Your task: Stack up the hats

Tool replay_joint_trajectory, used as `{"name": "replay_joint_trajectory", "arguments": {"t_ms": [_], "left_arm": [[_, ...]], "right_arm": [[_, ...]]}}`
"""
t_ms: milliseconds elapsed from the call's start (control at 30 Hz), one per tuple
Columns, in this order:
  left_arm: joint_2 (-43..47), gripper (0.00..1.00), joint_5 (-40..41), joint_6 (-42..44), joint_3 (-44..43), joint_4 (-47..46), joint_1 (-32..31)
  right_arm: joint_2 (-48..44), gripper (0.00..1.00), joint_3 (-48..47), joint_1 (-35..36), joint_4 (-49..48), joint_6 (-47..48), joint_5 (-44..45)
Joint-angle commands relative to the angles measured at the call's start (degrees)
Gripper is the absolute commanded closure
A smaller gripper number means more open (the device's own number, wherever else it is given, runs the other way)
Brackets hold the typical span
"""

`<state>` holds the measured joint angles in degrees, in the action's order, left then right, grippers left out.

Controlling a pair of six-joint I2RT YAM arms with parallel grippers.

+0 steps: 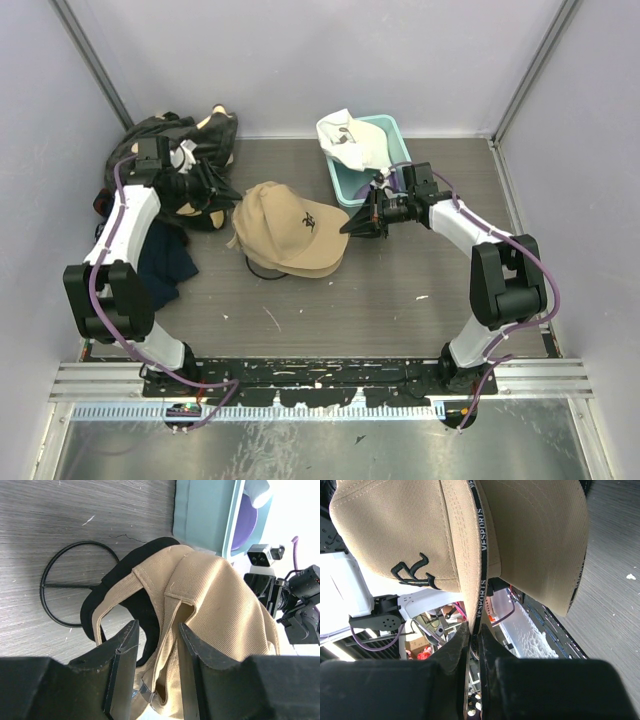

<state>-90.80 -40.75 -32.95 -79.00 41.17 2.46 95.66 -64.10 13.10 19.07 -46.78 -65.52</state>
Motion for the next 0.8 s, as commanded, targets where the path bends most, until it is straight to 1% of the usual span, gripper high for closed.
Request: {"name": "replay_joint_trajectory", "arguments": {"t_ms": [0, 133, 267, 367, 433, 600, 633, 767], "left_arm": [[-0.6, 0.57, -0.5, 1.0, -2.0, 1.0, -0.8], [-0.6, 0.57, 0.0, 1.4, -2.1, 1.2, -1.5], [-0.6, 0.65, 0.3, 1.8, -1.2, 1.3, -1.7], [-0.8, 0.67, 0.3, 2.0, -0.6, 1.2, -2.0], [-0.9, 0.72, 0.2, 2.1, -0.3, 1.0, -2.5], [-0.6, 0.98, 0.9, 2.8, 1.0, 1.4, -3.1], [-0.3, 0.99, 2.1, 3.6, 1.2, 2.1, -3.1], [0.2, 1.0, 6.1, 7.5, 2.1, 5.5, -2.9]], "right_arm": [[0.2, 0.99, -1.9, 0.1, 1.7, 0.7, 1.5], [0.2, 0.99, -1.5, 0.1, 1.7, 0.8, 1.5], [0.2, 0.99, -1.2, 0.2, 1.6, 0.8, 1.8], [0.2, 0.99, -1.2, 0.1, 1.6, 0.8, 1.7], [0.2, 0.99, -1.1, 0.2, 1.6, 0.9, 1.8], [0.2, 0.99, -0.7, 0.1, 1.6, 1.0, 2.0], [0.1, 0.99, -0.7, 0.1, 1.6, 1.0, 2.1], [0.1, 0.99, 0.0, 0.1, 0.9, 0.7, 2.6]]}}
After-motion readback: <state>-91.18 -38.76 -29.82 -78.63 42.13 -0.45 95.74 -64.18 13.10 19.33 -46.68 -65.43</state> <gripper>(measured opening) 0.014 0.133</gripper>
